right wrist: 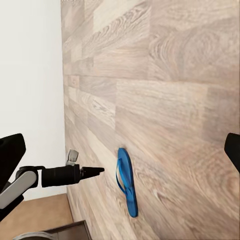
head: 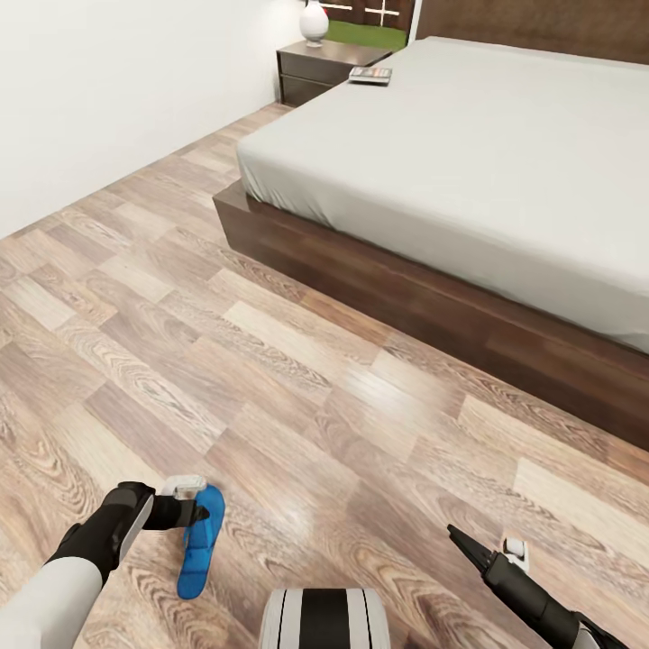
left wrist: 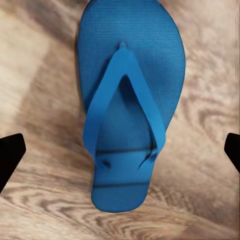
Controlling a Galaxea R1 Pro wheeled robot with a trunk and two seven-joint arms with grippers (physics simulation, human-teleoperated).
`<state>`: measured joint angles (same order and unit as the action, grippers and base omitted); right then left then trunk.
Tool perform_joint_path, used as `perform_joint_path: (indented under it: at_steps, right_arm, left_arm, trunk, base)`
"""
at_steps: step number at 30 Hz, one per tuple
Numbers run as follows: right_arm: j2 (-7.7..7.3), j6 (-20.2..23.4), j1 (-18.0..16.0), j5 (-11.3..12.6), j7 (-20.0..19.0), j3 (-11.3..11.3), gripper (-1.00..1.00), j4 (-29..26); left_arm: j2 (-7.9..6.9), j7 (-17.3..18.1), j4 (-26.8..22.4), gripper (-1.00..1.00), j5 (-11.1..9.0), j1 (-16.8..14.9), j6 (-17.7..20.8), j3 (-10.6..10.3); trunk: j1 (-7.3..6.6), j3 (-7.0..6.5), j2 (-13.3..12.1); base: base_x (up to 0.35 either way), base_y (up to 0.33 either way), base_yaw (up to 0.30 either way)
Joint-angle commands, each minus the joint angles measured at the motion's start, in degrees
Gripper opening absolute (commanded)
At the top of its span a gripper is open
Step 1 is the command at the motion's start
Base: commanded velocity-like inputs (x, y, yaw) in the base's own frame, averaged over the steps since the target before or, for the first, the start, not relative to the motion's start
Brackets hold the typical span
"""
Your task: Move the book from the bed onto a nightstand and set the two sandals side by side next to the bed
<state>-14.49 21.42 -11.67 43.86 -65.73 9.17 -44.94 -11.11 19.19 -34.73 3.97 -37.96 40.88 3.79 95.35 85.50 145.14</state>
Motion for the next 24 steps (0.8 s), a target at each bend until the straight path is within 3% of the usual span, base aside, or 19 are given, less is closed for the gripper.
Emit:
perform_joint_path:
  at_steps: [1,24]
  right_arm:
    - [-0.01,0.6,0.0,0.3,-0.1,0.0,1.0,0.0]
    - [-0.01,0.6,0.0,0.4,-0.1,0.0,1.0,0.0]
  left_arm:
    - [0.03,0.4,-0.1,1.0,0.4,0.0,0.3,0.3]
    - [0.03,0.4,-0.1,1.0,0.5,0.0,0.2,0.2]
  trunk:
    - [0.01,0.04,0.0]
    - [0.01,0.04,0.0]
  base:
    - [0.147,0.0,0.0]
    - [0.033,0.0,0.0]
